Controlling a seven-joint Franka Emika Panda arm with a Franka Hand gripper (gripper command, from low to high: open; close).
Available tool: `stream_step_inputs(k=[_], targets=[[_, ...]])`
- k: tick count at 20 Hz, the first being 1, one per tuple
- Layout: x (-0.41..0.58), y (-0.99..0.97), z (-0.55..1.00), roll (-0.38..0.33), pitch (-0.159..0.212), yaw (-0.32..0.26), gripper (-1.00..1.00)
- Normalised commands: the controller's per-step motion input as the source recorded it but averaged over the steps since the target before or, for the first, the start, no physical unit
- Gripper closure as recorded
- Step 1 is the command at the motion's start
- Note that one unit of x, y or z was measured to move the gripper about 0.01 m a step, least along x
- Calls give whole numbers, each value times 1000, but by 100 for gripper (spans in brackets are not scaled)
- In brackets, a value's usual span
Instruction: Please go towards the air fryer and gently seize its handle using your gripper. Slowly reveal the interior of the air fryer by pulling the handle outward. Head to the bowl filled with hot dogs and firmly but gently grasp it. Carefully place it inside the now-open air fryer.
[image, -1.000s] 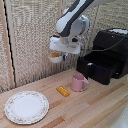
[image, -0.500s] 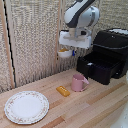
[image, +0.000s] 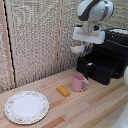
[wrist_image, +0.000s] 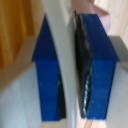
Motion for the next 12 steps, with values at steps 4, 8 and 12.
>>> stream_step_inputs(k=[4, 8, 12], targets=[[0, -924, 256, 11, 43, -87, 100], [-2, -891, 36, 37, 25, -84, 100], [26, -779, -146, 41, 9, -40, 100]])
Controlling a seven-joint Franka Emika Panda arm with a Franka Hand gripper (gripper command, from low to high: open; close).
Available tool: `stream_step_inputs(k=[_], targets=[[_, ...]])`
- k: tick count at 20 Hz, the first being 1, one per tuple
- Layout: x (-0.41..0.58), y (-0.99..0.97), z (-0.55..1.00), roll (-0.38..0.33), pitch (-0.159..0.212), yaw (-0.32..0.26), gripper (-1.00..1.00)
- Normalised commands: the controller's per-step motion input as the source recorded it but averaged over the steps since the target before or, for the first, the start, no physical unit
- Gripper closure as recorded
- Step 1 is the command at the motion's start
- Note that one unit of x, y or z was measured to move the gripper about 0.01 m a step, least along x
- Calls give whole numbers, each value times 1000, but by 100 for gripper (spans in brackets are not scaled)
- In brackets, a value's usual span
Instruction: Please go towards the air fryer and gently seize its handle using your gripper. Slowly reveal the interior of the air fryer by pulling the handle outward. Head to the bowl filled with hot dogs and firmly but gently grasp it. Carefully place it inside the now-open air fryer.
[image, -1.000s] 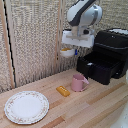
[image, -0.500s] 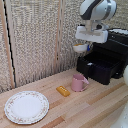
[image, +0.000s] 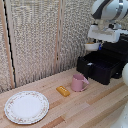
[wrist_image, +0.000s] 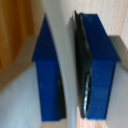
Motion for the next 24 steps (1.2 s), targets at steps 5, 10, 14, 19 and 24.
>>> stream_step_inputs(k=[5, 10, 14, 19, 24], targets=[[125, -605, -243, 27, 1, -9, 100], [223, -429, -338, 25, 12, 2, 100], [377, -351, -383, 42, -10, 23, 100], [358, -161, -378, 18, -26, 18, 100], [291, -171, -146, -5, -82, 4, 100]])
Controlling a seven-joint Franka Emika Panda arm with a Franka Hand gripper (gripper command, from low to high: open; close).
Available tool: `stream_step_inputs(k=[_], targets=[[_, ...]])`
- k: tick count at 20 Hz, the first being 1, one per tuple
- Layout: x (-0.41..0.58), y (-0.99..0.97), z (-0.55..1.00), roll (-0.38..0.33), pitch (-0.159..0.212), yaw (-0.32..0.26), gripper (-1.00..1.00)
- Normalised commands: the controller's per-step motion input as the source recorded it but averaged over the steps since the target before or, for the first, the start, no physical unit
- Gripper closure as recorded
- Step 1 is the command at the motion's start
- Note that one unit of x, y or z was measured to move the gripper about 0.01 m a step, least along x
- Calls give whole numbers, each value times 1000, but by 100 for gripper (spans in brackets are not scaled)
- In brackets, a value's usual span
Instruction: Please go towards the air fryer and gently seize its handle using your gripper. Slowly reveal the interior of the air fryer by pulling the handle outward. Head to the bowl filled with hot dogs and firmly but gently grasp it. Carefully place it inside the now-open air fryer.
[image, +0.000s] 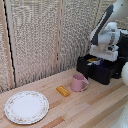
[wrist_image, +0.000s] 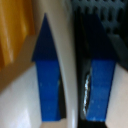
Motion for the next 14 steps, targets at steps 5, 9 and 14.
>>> stream_step_inputs(k=[5, 9, 14], targets=[[284, -136, -35, -7, -24, 5, 100], [175, -81, 0, -46, -2, 0, -100], [49, 7, 73, -32, 3, -25, -100]])
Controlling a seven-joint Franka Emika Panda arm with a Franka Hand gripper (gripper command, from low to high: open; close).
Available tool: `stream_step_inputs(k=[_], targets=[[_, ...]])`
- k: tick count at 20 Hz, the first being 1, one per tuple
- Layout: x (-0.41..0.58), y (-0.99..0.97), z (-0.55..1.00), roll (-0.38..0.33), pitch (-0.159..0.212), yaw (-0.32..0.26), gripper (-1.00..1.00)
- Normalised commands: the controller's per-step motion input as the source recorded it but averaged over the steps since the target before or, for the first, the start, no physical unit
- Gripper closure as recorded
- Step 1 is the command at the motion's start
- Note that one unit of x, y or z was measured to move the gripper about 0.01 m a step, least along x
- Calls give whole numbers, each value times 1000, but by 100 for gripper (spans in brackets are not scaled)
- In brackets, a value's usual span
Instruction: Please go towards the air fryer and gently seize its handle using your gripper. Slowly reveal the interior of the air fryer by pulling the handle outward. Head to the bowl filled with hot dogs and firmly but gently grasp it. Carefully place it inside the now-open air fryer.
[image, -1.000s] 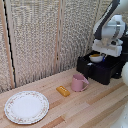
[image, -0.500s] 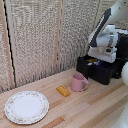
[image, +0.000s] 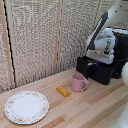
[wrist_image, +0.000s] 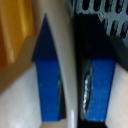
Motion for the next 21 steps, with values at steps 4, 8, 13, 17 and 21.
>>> stream_step_inputs(k=[4, 8, 13, 17, 21], targets=[[5, 75, 427, 8, 85, -28, -100], [12, 12, 812, 24, 98, 2, -100], [146, -55, 914, 60, 59, 74, -100], [43, -188, 547, 65, 11, 6, -100], [47, -86, 10, 0, 15, 0, -100]])
